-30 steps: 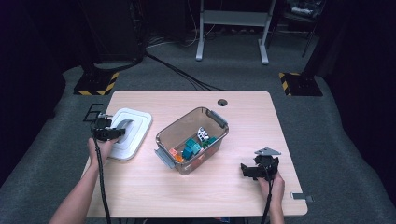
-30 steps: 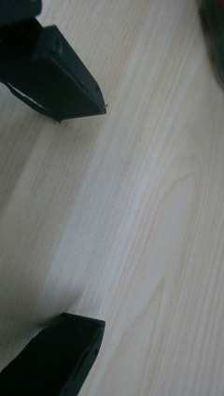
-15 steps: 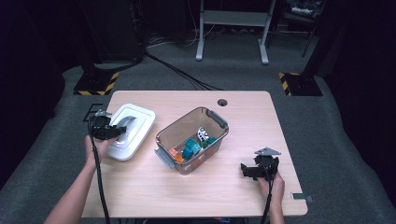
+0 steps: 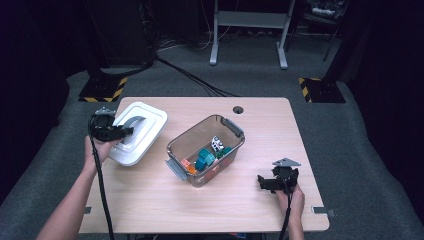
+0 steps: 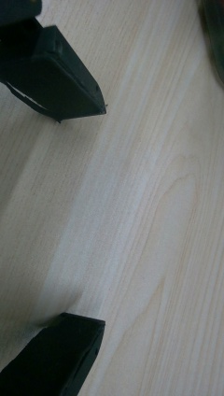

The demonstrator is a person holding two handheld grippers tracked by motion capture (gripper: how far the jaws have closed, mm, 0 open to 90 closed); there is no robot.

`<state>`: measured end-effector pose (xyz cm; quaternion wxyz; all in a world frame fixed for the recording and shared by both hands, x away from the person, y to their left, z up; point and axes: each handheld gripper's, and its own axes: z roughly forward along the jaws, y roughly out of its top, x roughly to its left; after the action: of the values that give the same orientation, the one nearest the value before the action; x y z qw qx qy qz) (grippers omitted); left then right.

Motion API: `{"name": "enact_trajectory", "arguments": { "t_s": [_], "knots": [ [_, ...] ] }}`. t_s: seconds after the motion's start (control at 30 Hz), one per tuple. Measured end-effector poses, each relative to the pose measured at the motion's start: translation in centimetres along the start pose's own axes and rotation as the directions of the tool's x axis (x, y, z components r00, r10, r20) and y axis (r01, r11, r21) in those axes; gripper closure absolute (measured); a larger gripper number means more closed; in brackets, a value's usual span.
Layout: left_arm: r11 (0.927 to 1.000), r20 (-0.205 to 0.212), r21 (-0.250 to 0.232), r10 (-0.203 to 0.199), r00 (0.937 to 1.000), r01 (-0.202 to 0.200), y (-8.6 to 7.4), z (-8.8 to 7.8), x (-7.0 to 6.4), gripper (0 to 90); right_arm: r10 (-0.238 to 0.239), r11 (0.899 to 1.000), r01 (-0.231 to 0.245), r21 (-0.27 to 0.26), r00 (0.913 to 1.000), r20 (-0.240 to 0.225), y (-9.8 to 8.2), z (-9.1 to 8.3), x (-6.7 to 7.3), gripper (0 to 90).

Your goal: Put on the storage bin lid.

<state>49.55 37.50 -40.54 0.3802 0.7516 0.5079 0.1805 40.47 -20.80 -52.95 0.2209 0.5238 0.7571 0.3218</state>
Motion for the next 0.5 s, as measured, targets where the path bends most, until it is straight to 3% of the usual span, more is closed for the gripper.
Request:
{"name": "enact_trajectory", "arguments": {
  "t_s": [0.5],
  "knots": [
    [0.9986,0.028,-0.034,0.043,0.9987,-0.042,3.0,-2.3,-1.6,66.5,-0.003,1.000,0.003,0.002,1.0000,-0.006,0.0,0.0,0.0,0.0]
  ]
}}
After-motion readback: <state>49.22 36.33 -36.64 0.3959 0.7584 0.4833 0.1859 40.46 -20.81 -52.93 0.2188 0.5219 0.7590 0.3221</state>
